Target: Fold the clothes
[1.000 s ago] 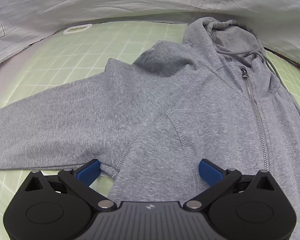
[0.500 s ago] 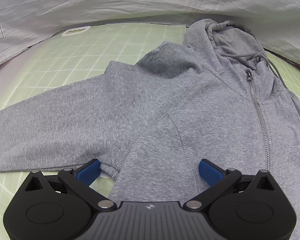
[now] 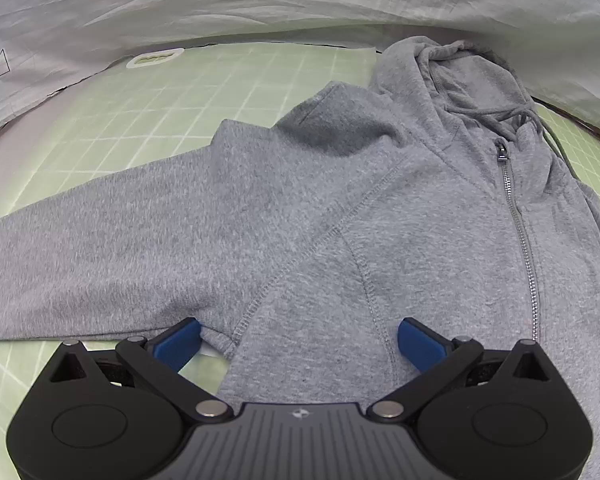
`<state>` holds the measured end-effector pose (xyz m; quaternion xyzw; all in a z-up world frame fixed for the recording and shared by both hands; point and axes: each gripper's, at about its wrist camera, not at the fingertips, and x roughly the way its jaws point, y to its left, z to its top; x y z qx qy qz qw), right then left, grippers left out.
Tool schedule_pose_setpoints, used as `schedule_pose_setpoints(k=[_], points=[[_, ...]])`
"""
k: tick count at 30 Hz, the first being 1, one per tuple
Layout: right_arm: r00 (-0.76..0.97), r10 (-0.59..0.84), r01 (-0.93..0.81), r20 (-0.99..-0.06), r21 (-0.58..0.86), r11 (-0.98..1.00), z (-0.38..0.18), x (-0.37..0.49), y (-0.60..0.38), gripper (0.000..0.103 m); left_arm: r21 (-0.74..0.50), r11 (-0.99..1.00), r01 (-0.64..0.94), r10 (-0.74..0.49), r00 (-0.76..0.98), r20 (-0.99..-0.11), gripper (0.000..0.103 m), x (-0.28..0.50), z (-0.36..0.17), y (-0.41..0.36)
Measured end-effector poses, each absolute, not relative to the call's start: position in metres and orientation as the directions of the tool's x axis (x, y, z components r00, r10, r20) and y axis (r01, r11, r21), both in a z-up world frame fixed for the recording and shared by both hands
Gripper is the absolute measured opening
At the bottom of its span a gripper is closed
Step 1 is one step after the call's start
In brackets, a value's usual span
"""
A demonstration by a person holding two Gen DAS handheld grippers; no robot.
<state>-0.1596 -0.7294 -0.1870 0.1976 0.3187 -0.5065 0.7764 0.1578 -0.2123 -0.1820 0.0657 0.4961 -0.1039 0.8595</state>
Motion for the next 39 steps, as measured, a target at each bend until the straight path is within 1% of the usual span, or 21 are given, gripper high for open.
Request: schedule_pose_setpoints(k=[7,11,12,13,14,15,16,17,20,21,23,24,25,26,27,28,30,31,33,36,39], points=[[0.152,-0.741,0.952,-0.654,-0.106,0.288,-0.19,-0.186,-0.772,0.101,0.009,0.979,0.206,-0.085,0.444,-0.892,0.103,0.163,-0.18,-0.215],[0.18,-0.738,0.964,-0.65,-0.034,0.265,-0.192,-0.206,-0.788,0.1,0.009,0.983,0.183,-0.074,0.441,-0.894,0.103,0.162,-0.18,-0.215],[0.182,-0.747,0.964,-0.64,-0.034,0.264,-0.192,-0.209,-0.788,0.089,0.009,0.984,0.178,-0.071,0.441,-0.895,0.103,0.162,-0.18,-0.215],[0.191,-0.75,0.962,-0.634,-0.032,0.272,-0.19,-0.21,-0.788,0.06,0.009,0.985,0.174,-0.069,0.44,-0.895,0.103,0.162,-0.18,-0.215],[0.201,-0.751,0.959,-0.629,-0.028,0.281,-0.187,-0.211,-0.789,0.041,0.009,0.985,0.17,-0.068,0.439,-0.896,0.103,0.162,-0.18,-0.215],[0.193,-0.748,0.958,-0.635,-0.042,0.283,-0.185,-0.21,-0.79,0.026,0.008,0.986,0.166,-0.066,0.437,-0.897,0.103,0.163,-0.18,-0.215],[0.185,-0.746,0.954,-0.639,-0.064,0.292,-0.184,-0.208,-0.79,0.02,0.008,0.987,0.162,-0.064,0.436,-0.898,0.103,0.163,-0.18,-0.215],[0.17,-0.753,0.95,-0.636,-0.097,0.296,-0.185,-0.207,-0.792,0.018,0.008,0.987,0.161,-0.064,0.435,-0.898,0.103,0.163,-0.18,-0.215],[0.116,-0.777,0.933,-0.619,-0.2,0.299,-0.188,-0.205,-0.798,0.017,0.008,0.987,0.162,-0.064,0.437,-0.897,0.103,0.163,-0.179,-0.214],[0.1,-0.774,0.943,-0.625,-0.188,0.274,-0.187,-0.207,-0.803,0.017,0.008,0.987,0.162,-0.065,0.44,-0.896,0.103,0.162,-0.179,-0.214],[0.071,-0.761,0.968,-0.644,-0.14,0.209,-0.185,-0.211,-0.812,0.021,0.008,0.987,0.162,-0.066,0.445,-0.893,0.103,0.161,-0.179,-0.214],[0.047,-0.756,0.973,-0.653,-0.14,0.182,-0.183,-0.211,-0.814,0.034,0.008,0.987,0.163,-0.067,0.448,-0.891,0.103,0.16,-0.179,-0.213],[0.021,-0.749,0.977,-0.662,-0.147,0.157,-0.182,-0.21,-0.815,0.054,0.008,0.986,0.164,-0.068,0.451,-0.89,0.103,0.159,-0.179,-0.213],[0.002,-0.744,0.977,-0.668,-0.157,0.144,-0.181,-0.209,-0.813,0.065,0.008,0.986,0.165,-0.069,0.454,-0.888,0.103,0.159,-0.179,-0.213],[-0.016,-0.74,0.977,-0.673,-0.169,0.133,-0.18,-0.208,-0.809,0.082,0.008,0.986,0.167,-0.07,0.457,-0.887,0.103,0.159,-0.179,-0.213],[-0.034,-0.735,0.976,-0.677,-0.181,0.122,-0.179,-0.207,-0.806,0.085,0.008,0.986,0.169,-0.072,0.459,-0.885,0.103,0.159,-0.179,-0.213],[-0.004,-0.725,0.98,-0.689,-0.146,0.133,-0.174,-0.206,-0.786,0.087,0.008,0.985,0.171,-0.074,0.466,-0.882,0.103,0.158,-0.179,-0.213],[0.023,-0.718,0.982,-0.696,-0.119,0.146,-0.172,-0.203,-0.773,0.095,0.008,0.985,0.172,-0.075,0.47,-0.879,0.103,0.156,-0.179,-0.212],[0.07,-0.709,0.983,-0.701,-0.073,0.17,-0.166,-0.195,-0.74,0.102,0.007,0.984,0.178,-0.081,0.48,-0.874,0.103,0.154,-0.179,-0.212],[0.18,-0.657,0.967,-0.732,0.009,0.255,-0.162,-0.175,-0.684,0.102,0.0,0.977,0.212,-0.104,0.484,-0.869,0.103,0.151,-0.179,-0.208],[0.296,-0.606,0.9,-0.738,0.003,0.436,-0.156,-0.144,-0.629,0.102,-0.018,0.968,0.25,-0.139,0.475,-0.869,0.103,0.148,-0.178,-0.2]])
